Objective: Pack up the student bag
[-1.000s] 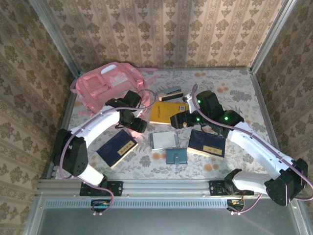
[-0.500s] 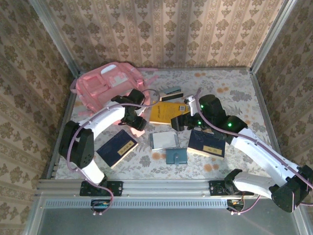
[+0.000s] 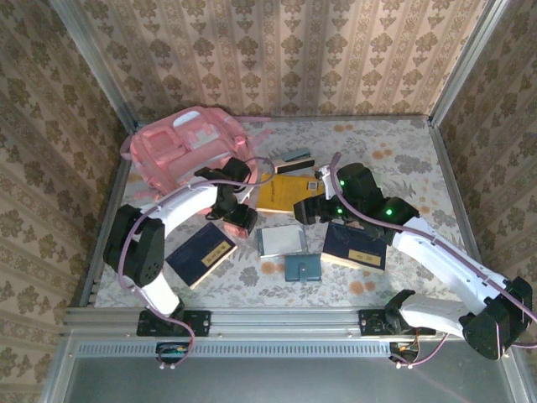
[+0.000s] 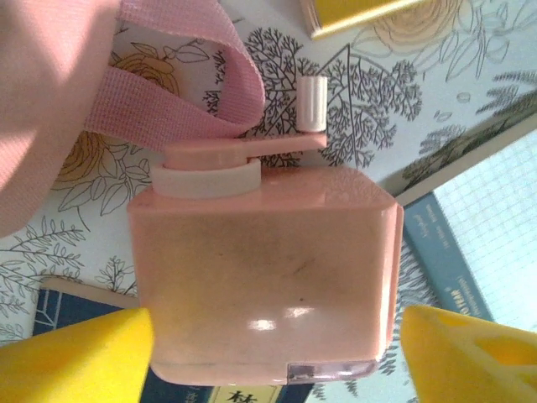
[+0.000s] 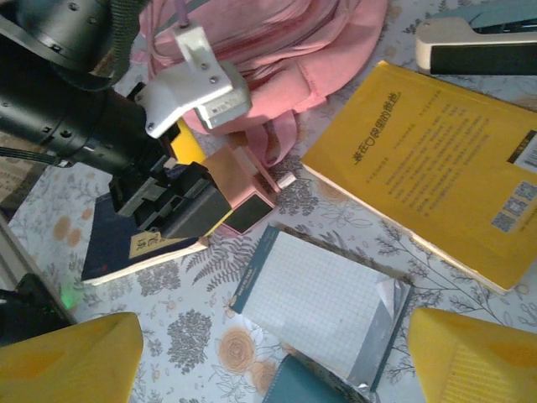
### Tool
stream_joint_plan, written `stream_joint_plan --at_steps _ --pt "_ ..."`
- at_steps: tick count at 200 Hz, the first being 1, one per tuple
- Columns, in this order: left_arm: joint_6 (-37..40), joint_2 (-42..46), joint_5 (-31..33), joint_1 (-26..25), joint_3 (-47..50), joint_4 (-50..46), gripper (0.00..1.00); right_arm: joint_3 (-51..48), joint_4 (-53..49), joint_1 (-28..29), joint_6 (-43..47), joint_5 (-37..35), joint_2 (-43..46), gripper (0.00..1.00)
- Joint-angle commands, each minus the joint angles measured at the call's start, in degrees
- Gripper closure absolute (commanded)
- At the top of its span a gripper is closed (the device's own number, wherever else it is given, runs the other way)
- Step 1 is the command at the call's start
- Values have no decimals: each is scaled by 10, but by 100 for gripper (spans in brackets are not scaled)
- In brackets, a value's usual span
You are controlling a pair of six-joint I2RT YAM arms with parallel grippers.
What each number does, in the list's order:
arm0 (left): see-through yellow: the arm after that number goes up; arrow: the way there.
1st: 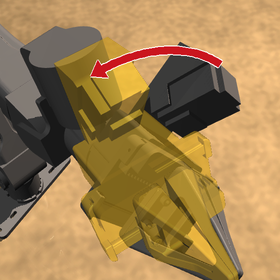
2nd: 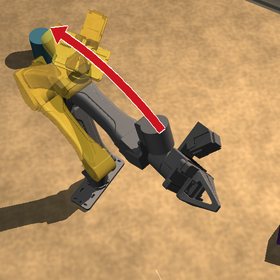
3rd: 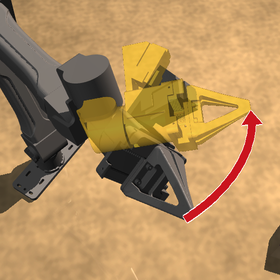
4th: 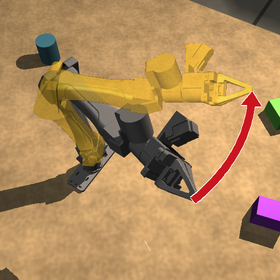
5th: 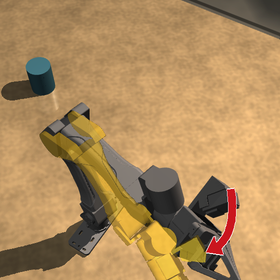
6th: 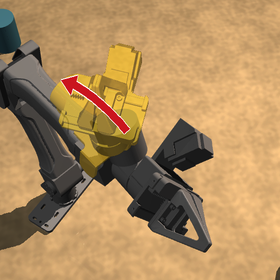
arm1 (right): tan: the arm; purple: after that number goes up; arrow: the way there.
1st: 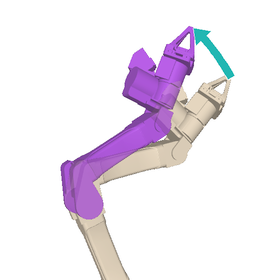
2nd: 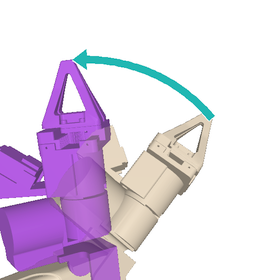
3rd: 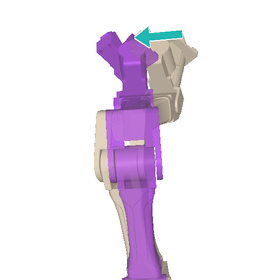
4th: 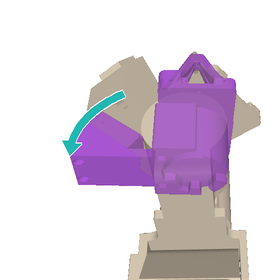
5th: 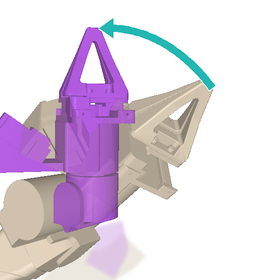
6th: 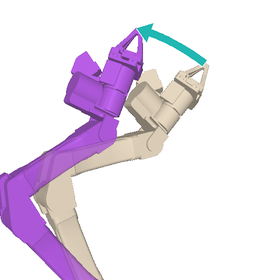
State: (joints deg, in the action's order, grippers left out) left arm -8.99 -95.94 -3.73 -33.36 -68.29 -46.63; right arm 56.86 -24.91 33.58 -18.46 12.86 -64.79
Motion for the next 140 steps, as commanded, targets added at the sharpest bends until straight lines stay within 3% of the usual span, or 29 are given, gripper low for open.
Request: stream_joint_plan --at_steps 1,14,29,70,140 --pt "-46 26 -8 -2 12 3 15 -2 -21 6 -1 -38 2 14" --pt "-58 28 -19 4 16 7 12 11 -48 8 -28 -52 -7 8" --pt "-67 20 -34 8 21 14 8 41 -93 8 -41 -21 -35 0" --pt "-64 -10 -44 2 16 20 1 34 -99 13 -40 -18 -51 0" --pt "-57 -66 20 -7 -16 2 5 19 -91 14 -44 -27 -53 3"
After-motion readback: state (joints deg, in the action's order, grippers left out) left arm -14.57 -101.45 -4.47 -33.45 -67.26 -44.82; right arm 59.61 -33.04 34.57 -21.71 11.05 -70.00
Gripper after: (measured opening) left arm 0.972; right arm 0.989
